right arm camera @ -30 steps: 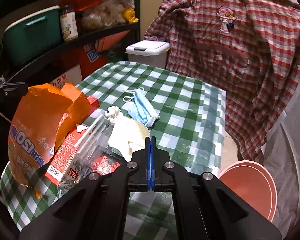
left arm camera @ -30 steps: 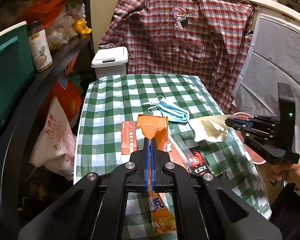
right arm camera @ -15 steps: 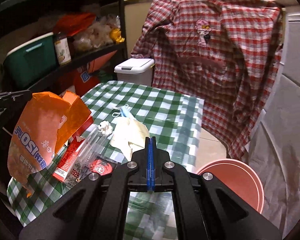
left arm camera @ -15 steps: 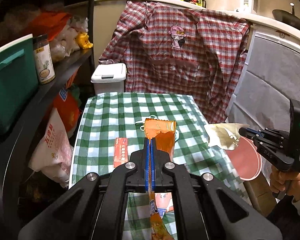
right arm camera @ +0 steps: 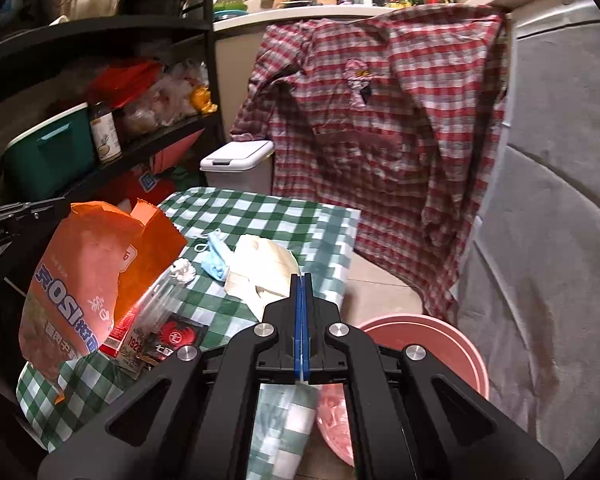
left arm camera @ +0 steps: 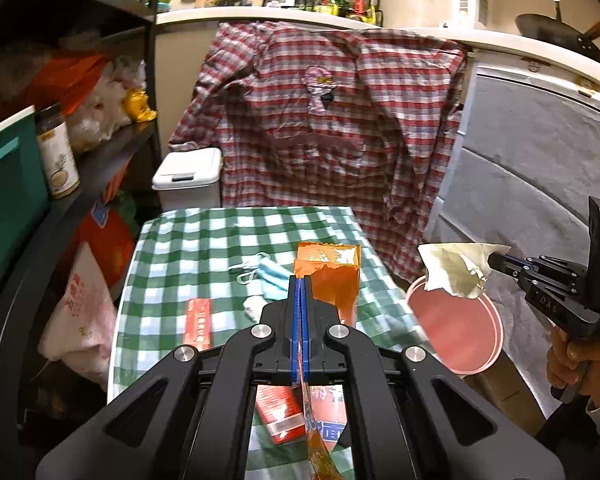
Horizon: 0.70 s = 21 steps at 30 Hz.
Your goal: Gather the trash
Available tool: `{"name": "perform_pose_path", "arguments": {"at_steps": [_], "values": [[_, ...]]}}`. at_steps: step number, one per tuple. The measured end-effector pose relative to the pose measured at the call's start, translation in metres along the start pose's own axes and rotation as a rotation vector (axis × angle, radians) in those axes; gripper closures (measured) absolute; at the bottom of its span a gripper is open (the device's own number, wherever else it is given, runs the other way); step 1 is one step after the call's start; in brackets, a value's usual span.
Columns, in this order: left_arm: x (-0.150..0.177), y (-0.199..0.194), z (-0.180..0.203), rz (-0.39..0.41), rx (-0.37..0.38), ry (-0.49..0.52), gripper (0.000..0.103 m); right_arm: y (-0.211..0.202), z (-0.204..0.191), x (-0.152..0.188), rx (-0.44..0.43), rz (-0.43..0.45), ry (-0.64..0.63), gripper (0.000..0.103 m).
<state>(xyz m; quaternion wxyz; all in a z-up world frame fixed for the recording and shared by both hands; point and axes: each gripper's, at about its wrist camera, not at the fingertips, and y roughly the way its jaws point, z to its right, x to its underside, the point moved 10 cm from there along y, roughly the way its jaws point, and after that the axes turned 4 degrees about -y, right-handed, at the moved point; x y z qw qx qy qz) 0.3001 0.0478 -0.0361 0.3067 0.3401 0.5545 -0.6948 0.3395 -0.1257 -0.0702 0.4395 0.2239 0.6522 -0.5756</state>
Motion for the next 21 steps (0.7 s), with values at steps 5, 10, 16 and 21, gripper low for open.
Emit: {"name": "perform_pose_path", "arguments": {"at_steps": [5, 10, 16, 21], "values": [[-0.001, 0.006, 0.027, 0.001, 0.030, 0.026, 0.103, -0.013, 0.022, 0.003, 0.041, 0.005, 0.017, 0.103], [-0.002, 0.016, 0.055, -0.004, 0.062, 0.049, 0.103, -0.024, 0.044, 0.009, 0.081, 0.003, 0.028, 0.103], [-0.004, 0.026, 0.087, 0.003, 0.098, 0.069, 0.103, -0.038, 0.068, 0.015, 0.131, 0.005, 0.043, 0.103], [-0.007, 0.036, 0.118, 0.014, 0.136, 0.080, 0.103, -0.047, 0.091, 0.021, 0.170, 0.005, 0.078, 0.103]]}}
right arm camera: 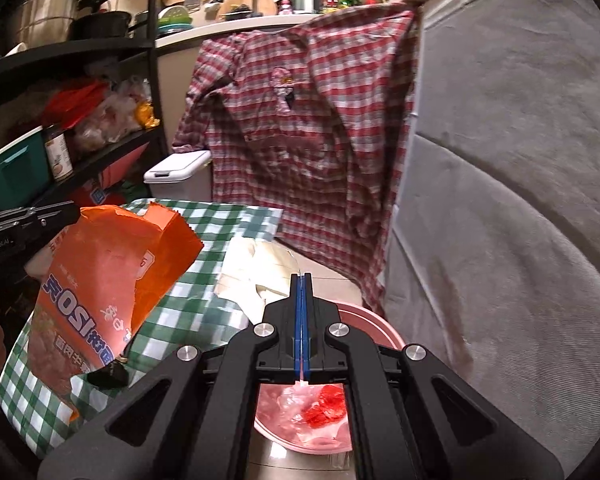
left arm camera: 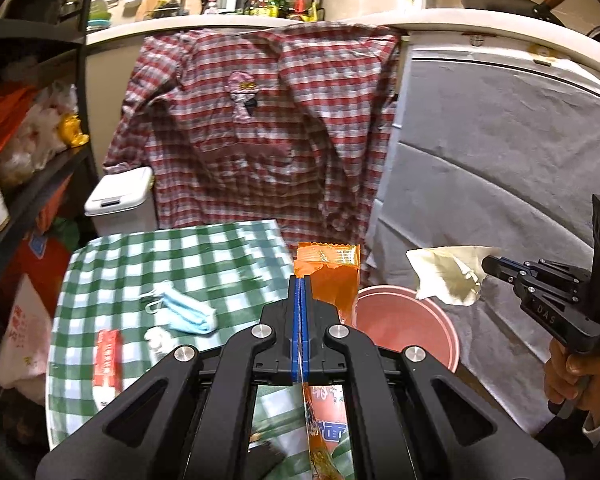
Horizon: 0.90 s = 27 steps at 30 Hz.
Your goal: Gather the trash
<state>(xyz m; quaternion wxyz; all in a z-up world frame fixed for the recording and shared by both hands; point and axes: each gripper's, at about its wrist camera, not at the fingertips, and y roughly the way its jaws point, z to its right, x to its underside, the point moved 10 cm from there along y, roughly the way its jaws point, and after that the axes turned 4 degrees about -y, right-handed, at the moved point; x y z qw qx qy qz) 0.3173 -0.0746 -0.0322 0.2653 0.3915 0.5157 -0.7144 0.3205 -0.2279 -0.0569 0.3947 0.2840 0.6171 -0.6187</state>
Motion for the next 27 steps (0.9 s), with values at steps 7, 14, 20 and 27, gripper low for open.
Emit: {"name": "perform_pose_path", "arguments": {"at_steps": [7, 14, 20, 27], "values": [[-0.001, 0.028, 0.035, -0.016, 0.031, 0.032, 0.103, 0.000, 0.022, 0.008, 0.043, -0.019, 0.031, 0.103], [0.000, 0.054, 0.052, -0.037, 0.040, 0.037, 0.103, 0.005, 0.032, 0.014, 0.068, -0.038, 0.037, 0.103], [0.001, 0.074, 0.066, -0.064, 0.046, 0.042, 0.103, 0.010, 0.039, 0.019, 0.078, -0.057, 0.050, 0.103], [-0.003, 0.091, 0.080, -0.081, 0.051, 0.051, 0.103, 0.016, 0.044, 0.022, 0.080, -0.073, 0.067, 0.103]]}}
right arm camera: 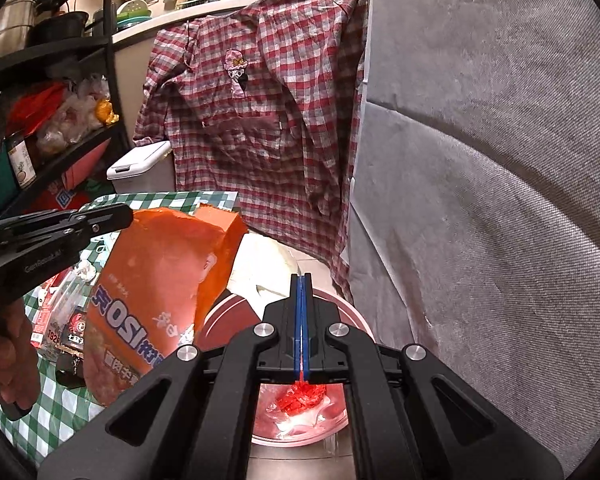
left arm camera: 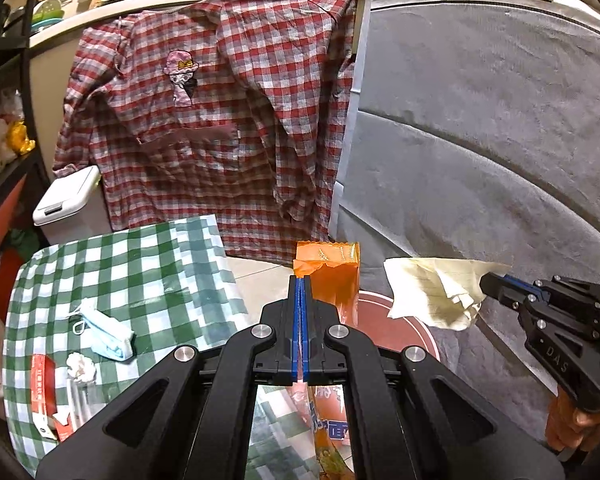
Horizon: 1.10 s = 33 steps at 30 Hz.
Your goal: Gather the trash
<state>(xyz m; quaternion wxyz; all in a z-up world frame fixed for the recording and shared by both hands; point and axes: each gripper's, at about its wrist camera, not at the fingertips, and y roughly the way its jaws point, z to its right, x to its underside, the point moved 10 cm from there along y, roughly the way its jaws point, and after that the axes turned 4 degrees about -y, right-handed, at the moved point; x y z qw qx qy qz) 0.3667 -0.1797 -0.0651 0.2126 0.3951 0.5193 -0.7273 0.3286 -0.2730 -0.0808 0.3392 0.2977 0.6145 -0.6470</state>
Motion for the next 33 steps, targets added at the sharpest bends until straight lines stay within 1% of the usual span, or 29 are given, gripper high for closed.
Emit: {"name": "perform_pose_path", "arguments": {"at_steps": [8, 12, 13, 14, 15, 16, 17, 20, 25, 33], "values": [[0.002, 0.020, 0.003, -0.029, -0.001, -0.006, 0.103, 0.011, 0.001, 0.002, -0.003, -0.026, 0.015, 0.102], [0.004, 0.026, 0.007, -0.040, 0.014, -0.002, 0.102, 0.013, 0.003, 0.003, 0.001, -0.035, 0.022, 0.098], [0.005, 0.028, 0.008, -0.042, 0.017, -0.001, 0.101, 0.014, 0.003, 0.004, -0.001, -0.042, 0.025, 0.095], [0.006, 0.029, 0.008, -0.046, 0.021, 0.001, 0.100, 0.016, 0.003, 0.005, -0.007, -0.051, 0.030, 0.085], [0.007, 0.031, 0.008, -0.053, 0.026, 0.005, 0.094, 0.018, 0.003, 0.007, -0.011, -0.063, 0.033, 0.077], [0.008, 0.031, 0.008, -0.053, 0.023, 0.005, 0.086, 0.019, 0.002, 0.009, -0.009, -0.070, 0.032, 0.064], [0.007, 0.031, 0.006, -0.049, 0.019, 0.002, 0.084, 0.019, 0.002, 0.009, -0.004, -0.070, 0.028, 0.063], [0.004, 0.026, 0.005, -0.041, 0.043, -0.014, 0.083, 0.018, 0.002, 0.010, 0.000, -0.067, 0.027, 0.063], [0.000, 0.015, 0.000, -0.017, 0.042, -0.021, 0.083, 0.015, 0.003, 0.005, -0.002, -0.046, 0.048, 0.063], [-0.007, -0.017, -0.017, 0.041, 0.025, -0.016, 0.083, -0.005, -0.012, -0.018, -0.013, 0.062, 0.048, 0.063]]}}
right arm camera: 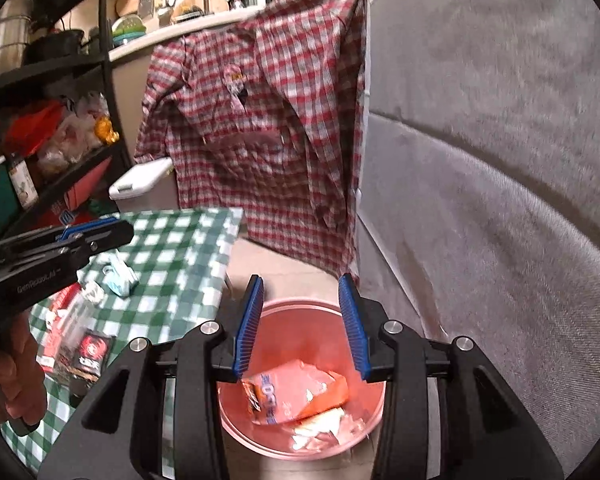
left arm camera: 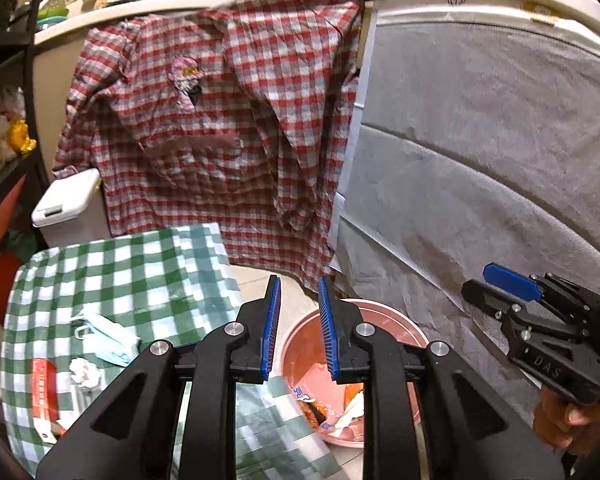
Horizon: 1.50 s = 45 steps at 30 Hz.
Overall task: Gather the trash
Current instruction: 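Move the right tool back over the table toward the remaining trash, then grasp the red-and-white box with the left tool while the right tool grasps the clear straws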
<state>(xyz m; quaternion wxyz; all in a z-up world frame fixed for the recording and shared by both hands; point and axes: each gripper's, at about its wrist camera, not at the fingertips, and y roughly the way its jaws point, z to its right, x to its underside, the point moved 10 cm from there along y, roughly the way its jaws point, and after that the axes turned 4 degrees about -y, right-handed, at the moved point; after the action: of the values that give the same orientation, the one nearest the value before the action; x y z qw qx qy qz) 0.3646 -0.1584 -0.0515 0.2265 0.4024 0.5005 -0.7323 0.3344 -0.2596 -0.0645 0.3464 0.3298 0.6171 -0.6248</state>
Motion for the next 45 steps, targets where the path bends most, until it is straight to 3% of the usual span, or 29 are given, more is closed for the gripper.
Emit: {"name": "perform_pose_path", "arguments": {"at_steps": [9, 11, 14, 16, 25, 34, 45], "values": [[-0.006, -0.057, -0.071, 0.064, -0.080, -0.031, 0.083, -0.016, -0.053, -0.020, -0.076, 0.089, -0.026, 0.063], [-0.006, -0.072, -0.093, 0.077, -0.105, -0.046, 0.083, -0.018, -0.068, -0.021, -0.108, 0.096, -0.023, 0.068], [-0.003, -0.095, -0.127, 0.095, -0.143, -0.070, 0.083, -0.017, -0.091, -0.020, -0.173, 0.092, -0.016, 0.083], [0.001, -0.108, -0.149, 0.103, -0.167, -0.083, 0.083, -0.015, -0.107, -0.016, -0.206, 0.081, -0.020, 0.087], [0.033, -0.150, -0.248, 0.094, -0.272, -0.171, 0.083, 0.001, -0.181, 0.004, -0.311, 0.024, -0.109, 0.089], [0.058, -0.140, -0.296, 0.041, -0.321, -0.223, 0.084, 0.026, -0.247, 0.019, -0.429, -0.044, -0.150, 0.089], [0.098, -0.099, -0.323, -0.077, -0.320, -0.249, 0.083, 0.073, -0.317, 0.068, -0.547, -0.217, -0.221, 0.086]]}}
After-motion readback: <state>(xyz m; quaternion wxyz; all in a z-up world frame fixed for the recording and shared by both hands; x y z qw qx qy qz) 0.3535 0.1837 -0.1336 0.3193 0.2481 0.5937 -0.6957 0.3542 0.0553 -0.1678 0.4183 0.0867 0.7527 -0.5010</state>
